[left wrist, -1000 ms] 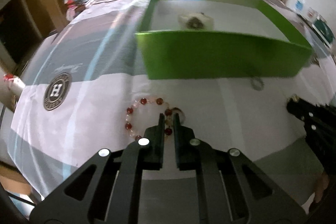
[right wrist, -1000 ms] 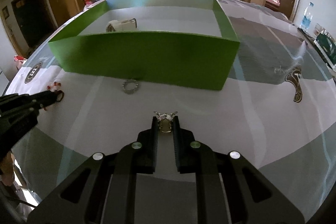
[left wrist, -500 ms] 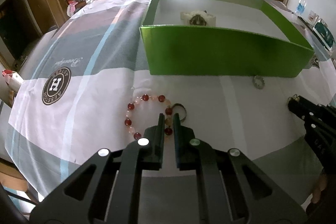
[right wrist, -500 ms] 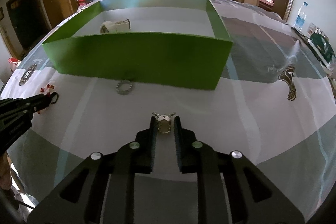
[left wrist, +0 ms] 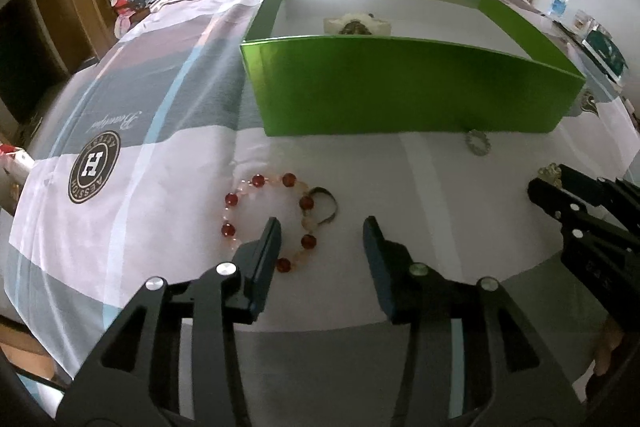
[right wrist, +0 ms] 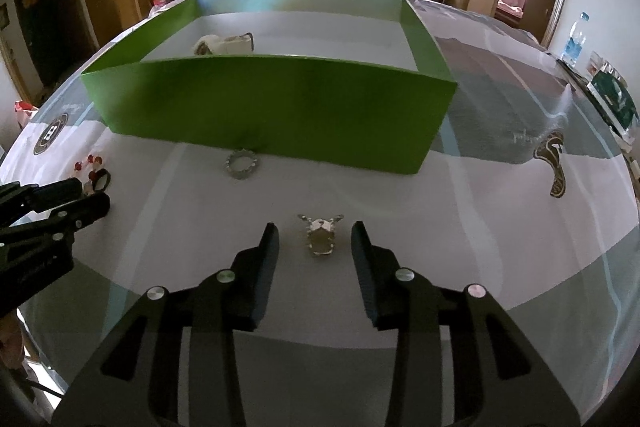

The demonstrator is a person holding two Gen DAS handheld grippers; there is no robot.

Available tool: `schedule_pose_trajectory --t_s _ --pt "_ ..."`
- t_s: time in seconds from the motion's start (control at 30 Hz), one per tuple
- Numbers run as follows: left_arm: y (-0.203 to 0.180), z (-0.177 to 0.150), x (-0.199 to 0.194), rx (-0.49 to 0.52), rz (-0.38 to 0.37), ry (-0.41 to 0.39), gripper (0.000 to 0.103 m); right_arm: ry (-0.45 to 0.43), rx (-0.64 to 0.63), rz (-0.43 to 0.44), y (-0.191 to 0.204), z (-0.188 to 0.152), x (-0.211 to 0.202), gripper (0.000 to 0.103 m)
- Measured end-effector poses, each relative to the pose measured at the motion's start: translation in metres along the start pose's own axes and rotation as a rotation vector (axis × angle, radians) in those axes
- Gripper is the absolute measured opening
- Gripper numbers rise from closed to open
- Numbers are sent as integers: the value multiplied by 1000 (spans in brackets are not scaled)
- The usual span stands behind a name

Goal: Organize jewelry

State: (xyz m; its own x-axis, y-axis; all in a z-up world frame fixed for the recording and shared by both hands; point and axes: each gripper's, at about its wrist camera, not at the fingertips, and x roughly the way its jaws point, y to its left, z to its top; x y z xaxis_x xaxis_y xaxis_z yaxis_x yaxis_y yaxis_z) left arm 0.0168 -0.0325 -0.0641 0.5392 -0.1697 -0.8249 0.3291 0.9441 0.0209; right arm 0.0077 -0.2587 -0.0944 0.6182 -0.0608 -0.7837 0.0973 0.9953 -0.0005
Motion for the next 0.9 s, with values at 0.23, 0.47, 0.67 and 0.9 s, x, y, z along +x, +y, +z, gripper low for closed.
schedule_pose_trajectory --t_s 0.23,0.47,0.67,0.9 --pt "-4 2 1 27 -11 -1 9 -10 -26 28 4 0 2 28" --pt "-1 3 -5 27 -26 -1 8 -16 -24 43 3 1 -3 14" --pt "4 10 -25 16 -43 -51 8 -46 -8 36 -1 6 -14 14" --pt "5 24 -43 14 -41 -102 8 -83 -10 26 0 16 -25 14"
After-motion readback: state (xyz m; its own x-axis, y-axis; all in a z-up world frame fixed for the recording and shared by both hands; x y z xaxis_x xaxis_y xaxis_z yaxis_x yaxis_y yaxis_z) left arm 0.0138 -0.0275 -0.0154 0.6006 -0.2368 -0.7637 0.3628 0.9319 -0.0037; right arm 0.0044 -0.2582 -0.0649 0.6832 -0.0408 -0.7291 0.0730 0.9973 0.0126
